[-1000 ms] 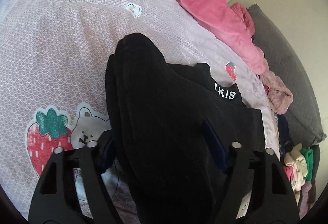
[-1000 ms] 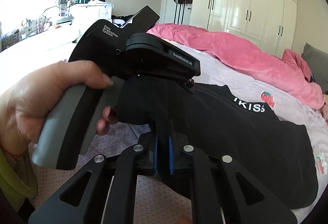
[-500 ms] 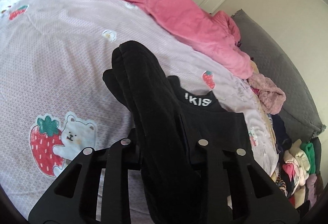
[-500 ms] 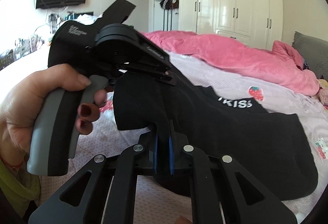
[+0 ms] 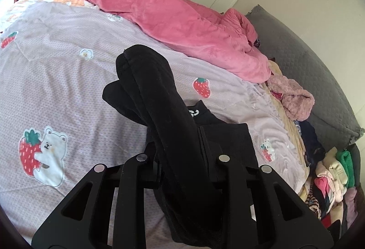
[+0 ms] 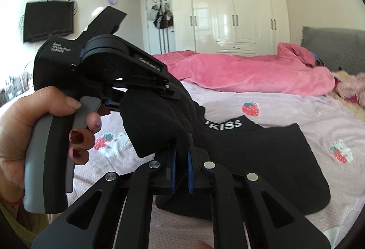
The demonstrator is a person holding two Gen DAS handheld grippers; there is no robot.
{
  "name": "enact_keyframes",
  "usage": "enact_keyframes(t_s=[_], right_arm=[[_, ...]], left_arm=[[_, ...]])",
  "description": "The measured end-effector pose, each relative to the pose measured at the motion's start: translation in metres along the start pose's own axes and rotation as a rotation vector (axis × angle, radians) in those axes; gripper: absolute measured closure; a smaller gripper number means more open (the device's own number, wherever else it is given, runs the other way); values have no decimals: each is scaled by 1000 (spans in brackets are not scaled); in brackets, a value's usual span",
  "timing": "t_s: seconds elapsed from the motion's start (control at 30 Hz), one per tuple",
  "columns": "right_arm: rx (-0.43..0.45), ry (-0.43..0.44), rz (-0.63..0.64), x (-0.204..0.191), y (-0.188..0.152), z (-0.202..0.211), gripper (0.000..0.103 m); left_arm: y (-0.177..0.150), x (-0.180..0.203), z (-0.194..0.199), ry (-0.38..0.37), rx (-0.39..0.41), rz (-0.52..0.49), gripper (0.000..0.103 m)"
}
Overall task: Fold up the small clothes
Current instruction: 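Lift the side edge with both grippers and fold it over the body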
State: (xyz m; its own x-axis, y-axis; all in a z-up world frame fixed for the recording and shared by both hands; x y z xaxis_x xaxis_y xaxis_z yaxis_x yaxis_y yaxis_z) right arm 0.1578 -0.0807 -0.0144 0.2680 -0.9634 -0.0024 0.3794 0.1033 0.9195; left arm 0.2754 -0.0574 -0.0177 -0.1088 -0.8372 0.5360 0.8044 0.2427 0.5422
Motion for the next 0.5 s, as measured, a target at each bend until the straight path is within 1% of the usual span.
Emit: enact_keyframes(t_s=[0.2, 0.27, 0.43, 0.5], right_arm=[[19, -19, -55, 28, 1, 16, 96], [18, -17, -85, 40, -1, 20, 96], [8, -39, -121, 67, -10, 29, 96], [5, -47, -139, 75, -12, 32, 96]], left_arm=[[-5, 40, -12, 50, -11, -66, 87], [-9, 54, -19, 71, -24, -104, 87], [-18, 81, -35, 98, -53, -164, 87], [-21, 90, -41, 101, -59, -167, 87]])
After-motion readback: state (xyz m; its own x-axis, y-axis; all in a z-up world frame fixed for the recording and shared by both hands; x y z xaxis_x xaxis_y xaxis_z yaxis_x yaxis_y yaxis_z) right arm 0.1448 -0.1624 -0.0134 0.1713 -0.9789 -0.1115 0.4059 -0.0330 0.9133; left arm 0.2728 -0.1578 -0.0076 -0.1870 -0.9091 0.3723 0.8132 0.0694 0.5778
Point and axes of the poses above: each gripper's, at about its wrist camera, not at the fingertips, and z roughly against the way its jaws point, x to its right, y to its top, the point moved 10 cm from there along -z, roughly the way its jaws point, and after that the axes turned 6 degrees about z, right-handed, at the moved point
